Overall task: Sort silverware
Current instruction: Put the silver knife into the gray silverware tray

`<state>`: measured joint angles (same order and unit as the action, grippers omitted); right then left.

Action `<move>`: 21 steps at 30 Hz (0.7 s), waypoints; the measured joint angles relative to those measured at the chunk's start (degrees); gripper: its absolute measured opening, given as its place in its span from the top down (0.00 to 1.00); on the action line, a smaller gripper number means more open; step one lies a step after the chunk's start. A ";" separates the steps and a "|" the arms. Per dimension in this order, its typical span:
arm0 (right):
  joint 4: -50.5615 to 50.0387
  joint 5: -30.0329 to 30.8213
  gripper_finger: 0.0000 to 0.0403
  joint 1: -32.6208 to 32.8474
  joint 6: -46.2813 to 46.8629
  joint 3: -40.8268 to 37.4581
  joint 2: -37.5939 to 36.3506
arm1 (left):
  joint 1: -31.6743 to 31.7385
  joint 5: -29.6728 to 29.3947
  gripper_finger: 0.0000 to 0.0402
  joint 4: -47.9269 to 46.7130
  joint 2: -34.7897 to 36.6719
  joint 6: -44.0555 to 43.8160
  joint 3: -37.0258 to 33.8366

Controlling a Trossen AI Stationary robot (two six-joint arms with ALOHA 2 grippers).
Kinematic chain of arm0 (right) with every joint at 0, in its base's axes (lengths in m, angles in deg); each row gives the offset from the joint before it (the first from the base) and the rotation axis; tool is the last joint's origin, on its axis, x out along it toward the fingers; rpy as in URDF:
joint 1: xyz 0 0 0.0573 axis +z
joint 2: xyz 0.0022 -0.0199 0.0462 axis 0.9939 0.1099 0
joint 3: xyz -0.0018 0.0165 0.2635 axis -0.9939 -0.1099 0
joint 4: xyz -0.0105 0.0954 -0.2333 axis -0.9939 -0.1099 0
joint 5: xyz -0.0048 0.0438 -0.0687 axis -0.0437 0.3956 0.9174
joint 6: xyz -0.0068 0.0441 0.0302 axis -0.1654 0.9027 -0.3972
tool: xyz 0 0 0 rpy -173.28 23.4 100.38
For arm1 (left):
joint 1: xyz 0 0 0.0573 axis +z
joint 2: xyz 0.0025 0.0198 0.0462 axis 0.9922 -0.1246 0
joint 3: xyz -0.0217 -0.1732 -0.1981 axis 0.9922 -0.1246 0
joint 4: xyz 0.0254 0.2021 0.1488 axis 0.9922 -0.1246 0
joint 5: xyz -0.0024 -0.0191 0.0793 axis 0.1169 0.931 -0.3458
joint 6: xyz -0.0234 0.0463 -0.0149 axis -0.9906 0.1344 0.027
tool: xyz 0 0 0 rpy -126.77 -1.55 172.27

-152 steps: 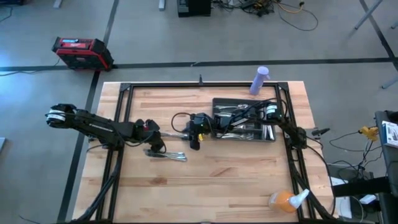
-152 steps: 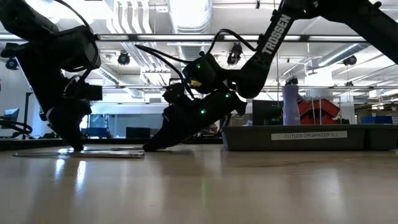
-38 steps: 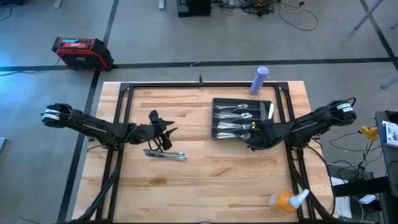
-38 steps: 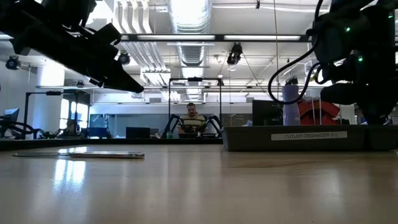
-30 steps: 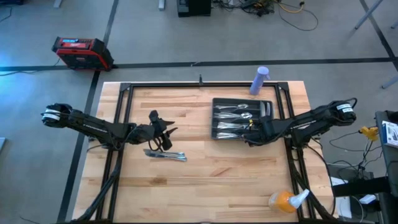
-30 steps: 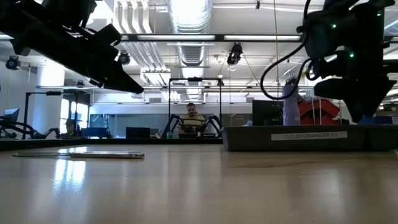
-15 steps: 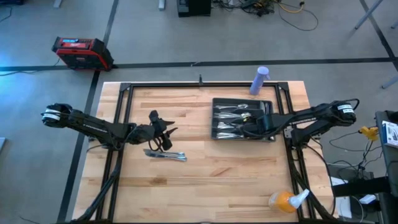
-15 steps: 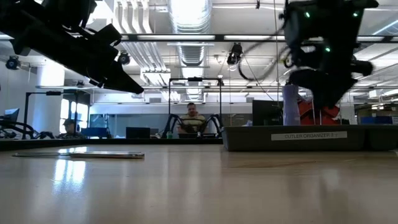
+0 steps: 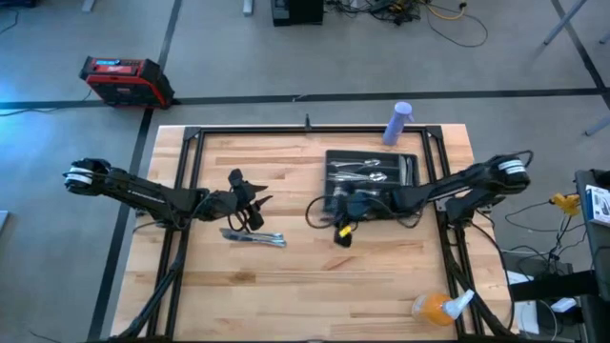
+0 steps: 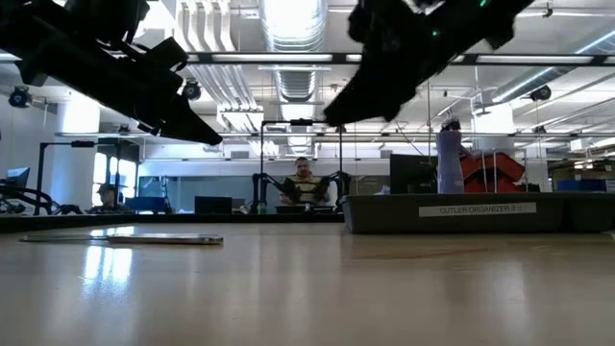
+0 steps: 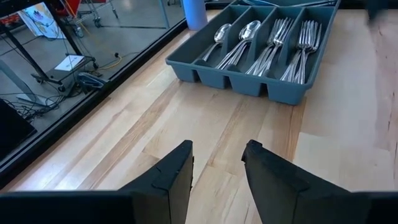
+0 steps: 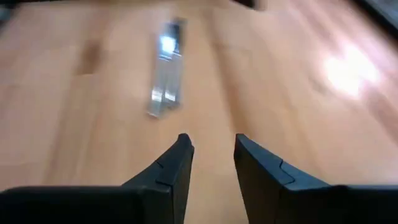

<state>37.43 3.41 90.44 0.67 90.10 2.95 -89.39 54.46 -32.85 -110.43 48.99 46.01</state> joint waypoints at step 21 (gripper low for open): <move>15.01 -10.63 0.99 -1.53 -11.00 24.63 39.14 | -0.22 16.91 0.70 -7.25 0.37 -5.86 -0.02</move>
<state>52.43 -7.22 88.91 -10.33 114.73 42.09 -89.61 71.36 -40.10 -110.06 43.13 45.99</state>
